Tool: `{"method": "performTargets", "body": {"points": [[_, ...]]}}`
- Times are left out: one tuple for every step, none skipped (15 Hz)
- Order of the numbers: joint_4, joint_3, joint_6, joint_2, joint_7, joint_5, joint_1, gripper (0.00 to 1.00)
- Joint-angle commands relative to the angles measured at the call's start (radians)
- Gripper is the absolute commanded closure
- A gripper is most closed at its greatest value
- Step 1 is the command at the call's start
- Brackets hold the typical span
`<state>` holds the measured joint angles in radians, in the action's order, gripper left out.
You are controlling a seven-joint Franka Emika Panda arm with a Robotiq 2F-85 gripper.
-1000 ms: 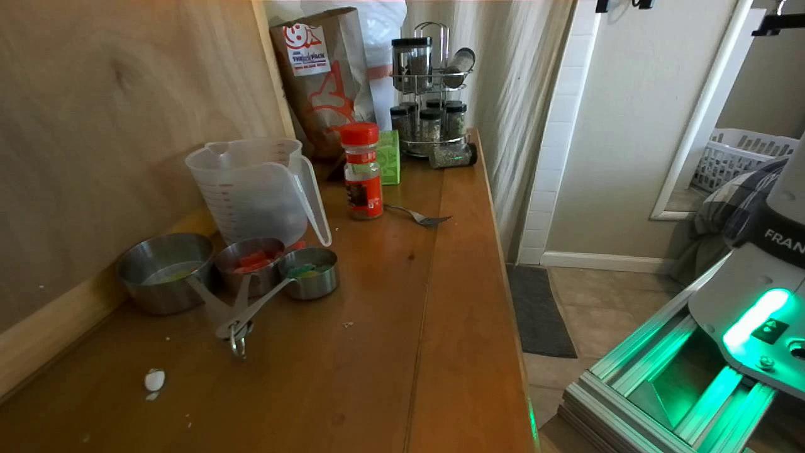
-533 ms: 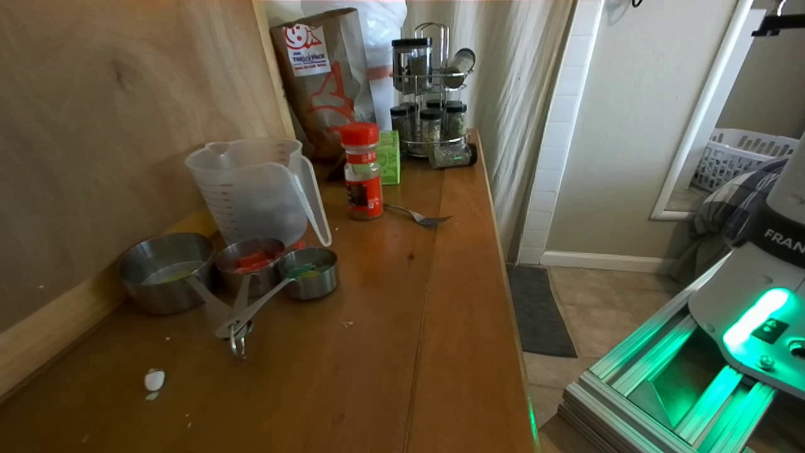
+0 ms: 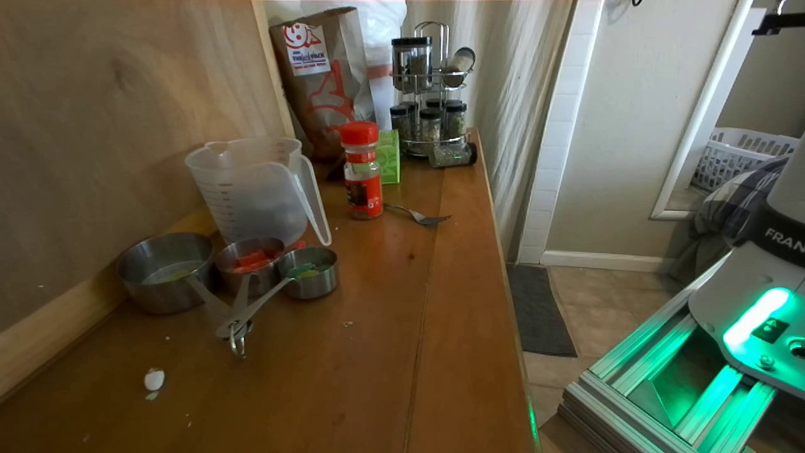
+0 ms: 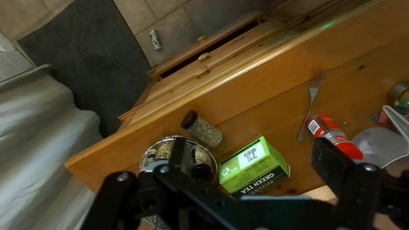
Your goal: Take the pack out of the jar
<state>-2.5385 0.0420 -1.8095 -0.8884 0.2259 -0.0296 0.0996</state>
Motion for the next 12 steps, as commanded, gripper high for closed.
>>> {"method": "performTargets", "body": {"points": [[0.002, 0.002, 0.001, 0.007, 0.001, 0.001, -0.006, 0.00], [0.003, 0.003, 0.003, 0.013, 0.001, 0.001, -0.008, 0.00], [-0.001, 0.003, -0.015, 0.016, 0.055, 0.026, 0.041, 0.00], [-0.004, -0.007, -0.027, 0.018, 0.083, 0.052, 0.079, 0.00], [0.002, -0.037, -0.030, 0.029, 0.082, 0.080, 0.113, 0.00], [0.008, -0.066, -0.036, 0.039, 0.081, 0.110, 0.151, 0.00], [0.017, -0.097, -0.044, 0.053, 0.079, 0.139, 0.192, 0.00], [0.030, -0.126, -0.056, 0.073, 0.084, 0.161, 0.229, 0.00], [0.052, -0.161, -0.071, 0.101, 0.086, 0.179, 0.266, 0.00], [0.073, -0.192, -0.093, 0.135, 0.094, 0.187, 0.297, 0.00], [0.096, -0.217, -0.120, 0.175, 0.106, 0.191, 0.325, 0.00], [0.124, -0.235, -0.151, 0.221, 0.124, 0.194, 0.350, 0.00]]}}
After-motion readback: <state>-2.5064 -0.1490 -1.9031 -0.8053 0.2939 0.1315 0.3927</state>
